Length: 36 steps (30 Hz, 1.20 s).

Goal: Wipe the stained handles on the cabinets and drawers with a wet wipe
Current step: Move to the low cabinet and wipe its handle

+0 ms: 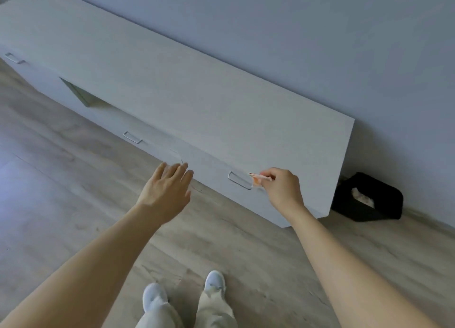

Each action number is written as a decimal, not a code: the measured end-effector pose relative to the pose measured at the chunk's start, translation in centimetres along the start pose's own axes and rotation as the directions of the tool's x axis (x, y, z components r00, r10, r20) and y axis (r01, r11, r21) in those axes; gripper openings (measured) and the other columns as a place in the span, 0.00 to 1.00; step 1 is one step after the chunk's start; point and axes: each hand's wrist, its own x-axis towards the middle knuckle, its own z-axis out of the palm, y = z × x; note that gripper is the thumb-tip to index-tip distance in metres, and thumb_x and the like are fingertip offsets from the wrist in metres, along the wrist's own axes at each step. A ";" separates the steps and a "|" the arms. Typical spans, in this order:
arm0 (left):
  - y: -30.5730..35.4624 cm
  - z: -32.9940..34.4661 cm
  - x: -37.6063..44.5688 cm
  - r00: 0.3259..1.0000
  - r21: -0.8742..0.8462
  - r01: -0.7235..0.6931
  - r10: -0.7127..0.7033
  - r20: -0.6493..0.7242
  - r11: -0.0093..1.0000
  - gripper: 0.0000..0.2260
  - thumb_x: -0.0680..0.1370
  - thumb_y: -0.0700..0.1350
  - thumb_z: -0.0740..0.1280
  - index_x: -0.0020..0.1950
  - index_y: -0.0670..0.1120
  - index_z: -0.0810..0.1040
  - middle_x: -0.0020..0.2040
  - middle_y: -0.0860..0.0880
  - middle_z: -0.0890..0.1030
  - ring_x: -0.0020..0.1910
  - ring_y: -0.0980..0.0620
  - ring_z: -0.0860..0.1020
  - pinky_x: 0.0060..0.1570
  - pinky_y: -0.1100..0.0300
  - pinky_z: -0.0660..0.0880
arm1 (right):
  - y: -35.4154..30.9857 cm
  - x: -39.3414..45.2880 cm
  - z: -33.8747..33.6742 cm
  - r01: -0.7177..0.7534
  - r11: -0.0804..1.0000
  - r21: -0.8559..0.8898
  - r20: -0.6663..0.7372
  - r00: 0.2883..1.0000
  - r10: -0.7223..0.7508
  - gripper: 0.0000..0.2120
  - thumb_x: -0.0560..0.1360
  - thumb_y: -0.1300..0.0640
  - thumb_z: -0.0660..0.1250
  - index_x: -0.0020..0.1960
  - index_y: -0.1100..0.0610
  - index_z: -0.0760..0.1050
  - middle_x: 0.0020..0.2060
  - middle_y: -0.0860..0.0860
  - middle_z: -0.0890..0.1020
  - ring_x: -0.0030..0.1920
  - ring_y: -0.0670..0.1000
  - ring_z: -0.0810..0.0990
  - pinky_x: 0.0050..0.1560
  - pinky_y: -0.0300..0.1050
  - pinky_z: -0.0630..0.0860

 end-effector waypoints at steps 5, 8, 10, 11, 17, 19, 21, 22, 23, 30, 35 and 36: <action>-1.7 7.7 6.8 0.998 0.015 -0.035 0.035 -0.057 0.999 0.26 0.82 0.54 0.50 0.77 0.45 0.49 0.78 0.44 0.50 0.76 0.47 0.51 0.74 0.48 0.43 | 2.7 4.0 6.3 -0.102 0.993 0.061 -0.120 0.987 0.109 0.07 0.75 0.59 0.66 0.42 0.55 0.82 0.38 0.51 0.83 0.41 0.51 0.78 0.37 0.41 0.72; -2.1 14.6 11.7 0.978 0.047 -0.135 0.140 -0.155 0.990 0.28 0.82 0.54 0.50 0.78 0.45 0.45 0.78 0.43 0.46 0.77 0.46 0.49 0.73 0.47 0.41 | 5.8 6.3 10.8 -0.101 0.994 0.045 -0.226 0.968 0.109 0.07 0.76 0.59 0.66 0.44 0.53 0.83 0.40 0.50 0.83 0.42 0.49 0.78 0.37 0.30 0.68; -2.1 19.0 14.6 0.934 0.093 -0.216 0.233 -0.271 0.972 0.30 0.81 0.54 0.56 0.77 0.44 0.47 0.77 0.42 0.47 0.76 0.45 0.51 0.73 0.46 0.44 | 8.2 7.5 13.6 -0.087 0.996 0.011 -0.256 0.963 0.087 0.08 0.76 0.59 0.65 0.44 0.52 0.83 0.41 0.50 0.82 0.42 0.49 0.78 0.38 0.32 0.67; -2.0 21.2 16.0 0.897 0.119 -0.242 0.269 -0.352 0.963 0.31 0.79 0.54 0.59 0.77 0.43 0.50 0.77 0.42 0.50 0.76 0.45 0.53 0.72 0.45 0.47 | 9.4 7.9 14.8 -0.072 0.997 -0.006 -0.273 0.960 0.068 0.09 0.76 0.60 0.65 0.44 0.52 0.83 0.42 0.50 0.81 0.42 0.49 0.78 0.38 0.36 0.67; 0.7 31.9 24.3 0.526 0.112 -0.298 0.261 -0.809 0.948 0.29 0.80 0.52 0.57 0.77 0.44 0.50 0.78 0.41 0.45 0.77 0.45 0.46 0.72 0.41 0.45 | 15.5 8.9 18.2 0.008 0.980 -0.196 -0.538 0.835 -0.115 0.08 0.74 0.64 0.68 0.43 0.53 0.83 0.40 0.46 0.78 0.42 0.50 0.78 0.39 0.29 0.66; 1.8 33.4 26.5 0.371 0.103 -0.325 0.227 -0.901 0.940 0.30 0.81 0.52 0.57 0.78 0.45 0.49 0.78 0.44 0.43 0.77 0.46 0.46 0.72 0.42 0.43 | 16.5 8.3 18.3 0.025 0.961 -0.275 -0.608 0.770 -0.194 0.08 0.73 0.64 0.69 0.42 0.53 0.82 0.38 0.45 0.77 0.37 0.44 0.75 0.41 0.23 0.65; 3.0 34.2 28.2 0.254 0.086 -0.361 0.187 -0.949 0.929 0.30 0.81 0.53 0.58 0.78 0.45 0.49 0.78 0.46 0.42 0.77 0.47 0.45 0.72 0.43 0.42 | 17.2 7.6 18.4 0.044 0.943 -0.331 -0.642 0.722 -0.259 0.07 0.74 0.60 0.69 0.40 0.49 0.80 0.36 0.42 0.77 0.36 0.39 0.72 0.40 0.19 0.62; 3.5 34.5 28.9 0.214 0.064 -0.375 0.154 -0.965 0.925 0.30 0.81 0.53 0.57 0.78 0.45 0.49 0.78 0.47 0.41 0.77 0.48 0.44 0.72 0.43 0.41 | 17.5 7.2 18.6 0.042 0.934 -0.355 -0.645 0.712 -0.277 0.07 0.73 0.57 0.67 0.39 0.46 0.78 0.36 0.41 0.76 0.37 0.36 0.72 0.40 0.18 0.62; 4.0 34.7 29.5 0.176 0.041 -0.391 0.119 -0.977 0.919 0.29 0.81 0.53 0.57 0.77 0.44 0.49 0.78 0.47 0.40 0.77 0.48 0.43 0.72 0.44 0.40 | 17.9 7.0 18.9 0.031 0.925 -0.379 -0.645 0.708 -0.288 0.08 0.73 0.55 0.66 0.38 0.44 0.77 0.36 0.40 0.76 0.37 0.36 0.71 0.40 0.17 0.61; 5.3 34.7 30.4 0.109 -0.032 -0.429 0.016 -0.994 0.903 0.26 0.80 0.51 0.57 0.75 0.41 0.56 0.72 0.37 0.57 0.76 0.45 0.45 0.72 0.47 0.38 | 19.3 9.3 21.1 -0.036 0.954 -0.298 -0.648 0.742 -0.174 0.07 0.73 0.61 0.70 0.39 0.52 0.82 0.33 0.43 0.76 0.35 0.36 0.74 0.37 0.22 0.64; 5.7 35.1 30.4 0.085 -0.073 -0.431 -0.040 -0.996 0.900 0.25 0.80 0.50 0.56 0.75 0.43 0.57 0.73 0.39 0.56 0.77 0.48 0.44 0.72 0.47 0.38 | 20.8 10.7 22.0 0.106 0.991 -0.083 -0.816 0.563 -0.129 0.08 0.69 0.60 0.74 0.46 0.50 0.80 0.36 0.37 0.78 0.37 0.29 0.75 0.36 0.19 0.67; 6.0 35.2 30.5 0.072 -0.084 -0.438 -0.058 -0.996 0.895 0.24 0.80 0.50 0.56 0.75 0.43 0.57 0.73 0.40 0.57 0.76 0.45 0.46 0.72 0.47 0.37 | 21.2 10.9 22.2 0.156 0.986 -0.051 -0.844 0.522 -0.126 0.09 0.69 0.59 0.75 0.46 0.49 0.79 0.36 0.36 0.78 0.38 0.30 0.76 0.37 0.20 0.68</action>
